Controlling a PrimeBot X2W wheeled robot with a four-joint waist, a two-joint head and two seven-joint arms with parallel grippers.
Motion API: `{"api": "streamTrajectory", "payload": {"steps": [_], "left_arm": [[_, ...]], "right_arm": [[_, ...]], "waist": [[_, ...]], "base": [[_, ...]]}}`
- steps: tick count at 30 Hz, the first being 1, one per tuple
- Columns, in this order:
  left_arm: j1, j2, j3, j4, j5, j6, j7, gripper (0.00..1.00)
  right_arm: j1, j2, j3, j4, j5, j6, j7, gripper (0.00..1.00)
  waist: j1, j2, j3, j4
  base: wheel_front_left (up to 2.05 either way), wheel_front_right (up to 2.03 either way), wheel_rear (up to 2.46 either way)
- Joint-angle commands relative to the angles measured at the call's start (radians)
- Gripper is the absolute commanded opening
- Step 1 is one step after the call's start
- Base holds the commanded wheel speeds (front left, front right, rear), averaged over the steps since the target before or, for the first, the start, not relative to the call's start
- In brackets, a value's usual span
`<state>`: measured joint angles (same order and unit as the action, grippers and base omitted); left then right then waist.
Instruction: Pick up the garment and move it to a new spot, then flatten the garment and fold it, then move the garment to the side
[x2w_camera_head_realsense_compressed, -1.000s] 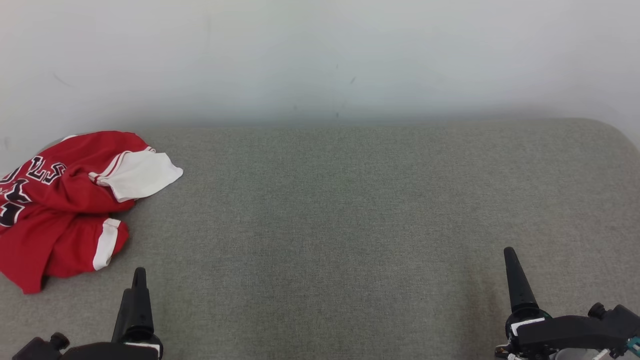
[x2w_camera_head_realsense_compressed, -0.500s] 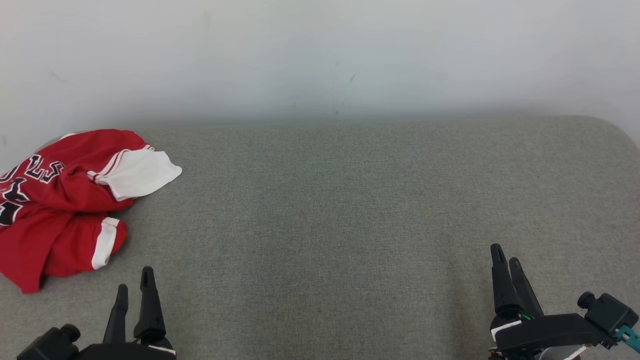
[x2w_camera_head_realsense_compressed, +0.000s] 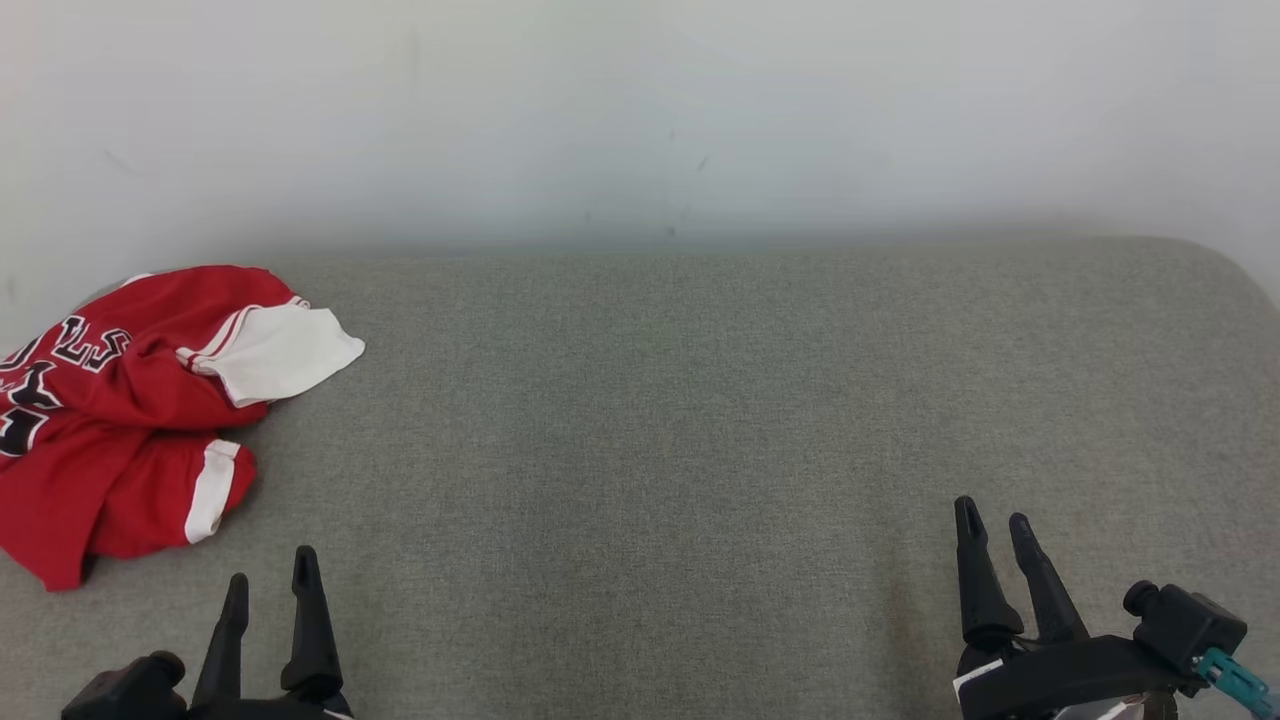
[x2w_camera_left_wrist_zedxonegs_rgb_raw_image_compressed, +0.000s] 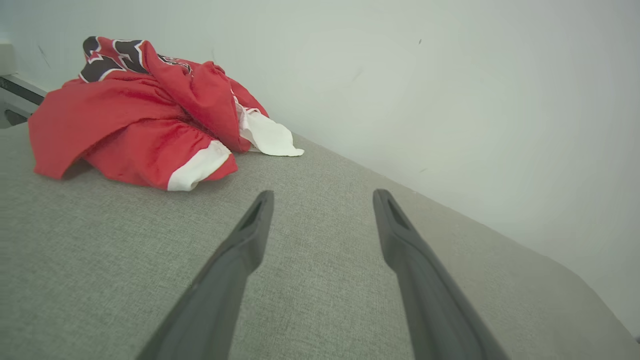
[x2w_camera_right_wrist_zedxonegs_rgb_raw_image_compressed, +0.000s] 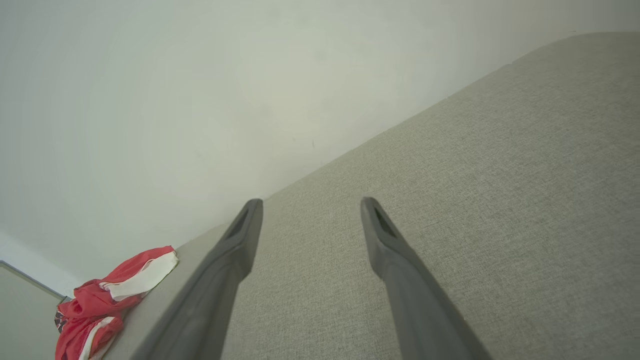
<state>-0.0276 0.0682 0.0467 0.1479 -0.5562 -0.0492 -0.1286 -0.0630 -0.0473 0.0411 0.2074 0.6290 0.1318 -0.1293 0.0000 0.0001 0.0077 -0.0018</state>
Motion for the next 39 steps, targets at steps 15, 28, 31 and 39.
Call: {"api": "streamTrajectory", "payload": {"steps": [15, 28, 31, 39], "left_arm": [[0.022, 0.030, -0.023, -0.020, 0.181, 0.020, -0.048, 1.00], [0.033, 0.041, -0.030, -0.040, 0.279, 0.028, -0.075, 1.00], [0.036, 0.044, -0.030, -0.043, 0.303, 0.030, -0.082, 1.00], [0.042, 0.044, -0.032, -0.046, 0.358, 0.034, -0.098, 1.00]], "right_arm": [[0.005, -0.004, 0.019, -0.002, -0.216, -0.001, -0.047, 1.00], [0.012, -0.004, 0.029, -0.011, -0.342, -0.002, -0.061, 1.00], [0.013, -0.004, 0.031, -0.014, -0.370, -0.002, -0.064, 1.00], [0.018, -0.004, 0.031, -0.022, -0.436, -0.002, -0.077, 1.00]], "waist": [[0.0000, -0.0001, -0.006, 0.005], [0.0000, -0.0001, -0.011, 0.011], [0.0000, -0.0001, -0.011, 0.012], [0.0000, -0.0001, -0.009, 0.016]], "base": [[0.00, 0.00, 0.00], [0.00, 0.00, 0.00], [0.00, 0.00, 0.00], [0.00, 0.00, 0.00]]}}
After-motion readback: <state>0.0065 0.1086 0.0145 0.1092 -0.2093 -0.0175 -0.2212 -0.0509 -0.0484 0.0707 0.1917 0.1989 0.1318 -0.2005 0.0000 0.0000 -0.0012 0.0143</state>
